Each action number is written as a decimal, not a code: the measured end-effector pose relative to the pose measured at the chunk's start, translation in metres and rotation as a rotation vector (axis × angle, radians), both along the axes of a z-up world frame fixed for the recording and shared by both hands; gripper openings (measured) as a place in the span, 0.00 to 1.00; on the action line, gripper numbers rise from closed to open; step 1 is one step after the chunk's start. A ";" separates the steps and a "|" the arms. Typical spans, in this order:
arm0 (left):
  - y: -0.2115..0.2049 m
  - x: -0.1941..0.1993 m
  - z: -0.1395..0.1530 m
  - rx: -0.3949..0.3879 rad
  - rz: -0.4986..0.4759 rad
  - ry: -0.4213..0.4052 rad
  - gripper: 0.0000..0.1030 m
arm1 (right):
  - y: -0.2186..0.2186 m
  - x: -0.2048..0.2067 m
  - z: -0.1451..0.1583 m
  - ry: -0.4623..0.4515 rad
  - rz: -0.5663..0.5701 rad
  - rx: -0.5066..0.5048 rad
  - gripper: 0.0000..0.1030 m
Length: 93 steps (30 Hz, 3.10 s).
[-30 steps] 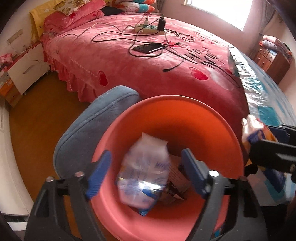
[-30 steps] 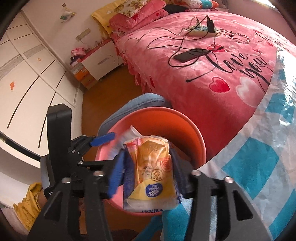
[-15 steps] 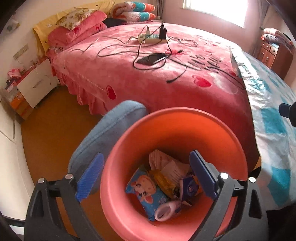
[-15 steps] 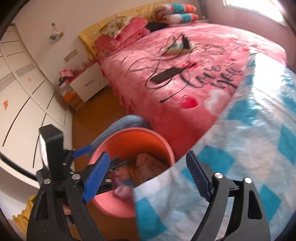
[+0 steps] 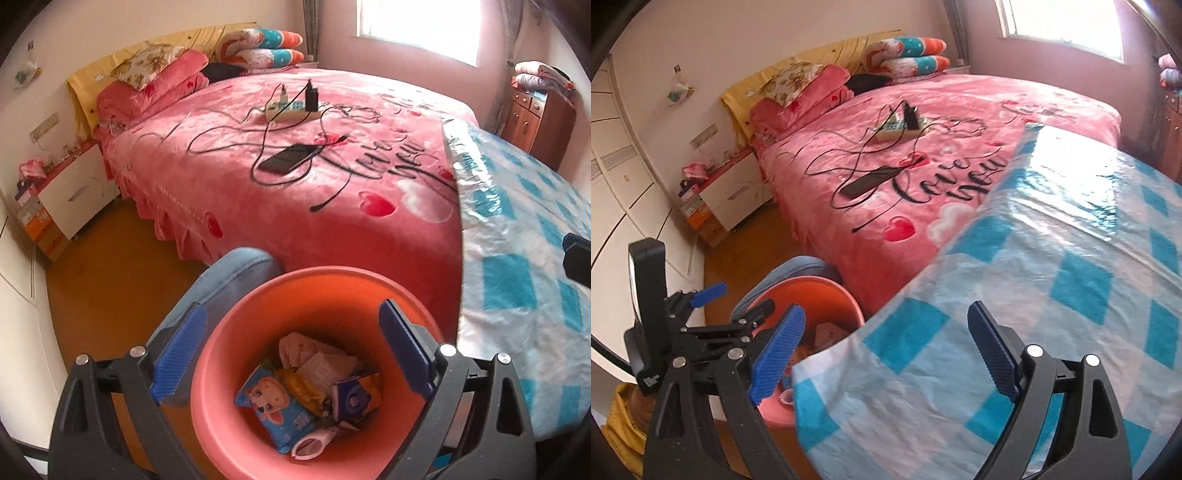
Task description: Collect trash
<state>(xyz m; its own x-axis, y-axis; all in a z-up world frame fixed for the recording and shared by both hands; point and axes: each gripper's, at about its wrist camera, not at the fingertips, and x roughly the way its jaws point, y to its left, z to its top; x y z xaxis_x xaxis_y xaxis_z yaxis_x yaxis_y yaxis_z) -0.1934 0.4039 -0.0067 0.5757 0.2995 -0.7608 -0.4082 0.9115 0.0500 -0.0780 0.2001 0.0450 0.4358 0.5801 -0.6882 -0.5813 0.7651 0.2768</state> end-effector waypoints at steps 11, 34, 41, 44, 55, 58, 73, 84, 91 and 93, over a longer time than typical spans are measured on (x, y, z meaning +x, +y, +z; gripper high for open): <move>-0.042 0.019 0.030 0.031 -0.067 -0.057 0.92 | -0.055 -0.003 0.007 -0.046 -0.106 0.010 0.88; -0.152 0.063 0.060 0.087 -0.253 -0.115 0.94 | -0.176 -0.005 0.001 -0.104 -0.342 0.032 0.88; -0.186 0.076 0.059 0.080 -0.308 -0.121 0.96 | -0.209 -0.009 -0.004 -0.122 -0.404 0.020 0.88; -0.201 0.083 0.059 0.088 -0.329 -0.117 0.96 | -0.224 -0.009 -0.006 -0.124 -0.432 0.024 0.88; -0.254 0.106 0.060 0.076 -0.410 -0.123 0.96 | -0.278 -0.004 -0.010 -0.139 -0.557 0.023 0.87; -0.269 0.112 0.058 0.067 -0.434 -0.120 0.96 | -0.291 -0.004 -0.012 -0.146 -0.587 0.016 0.87; -0.330 0.138 0.055 0.021 -0.506 -0.126 0.96 | -0.342 -0.006 -0.013 -0.208 -0.732 -0.061 0.87; -0.347 0.145 0.056 0.002 -0.507 -0.128 0.96 | -0.355 -0.010 -0.009 -0.248 -0.769 -0.088 0.91; -0.350 0.141 0.059 -0.013 -0.506 -0.152 0.96 | -0.360 -0.011 -0.008 -0.249 -0.781 -0.083 0.91; -0.350 0.141 0.060 -0.022 -0.507 -0.156 0.96 | -0.359 -0.012 -0.007 -0.252 -0.780 -0.088 0.91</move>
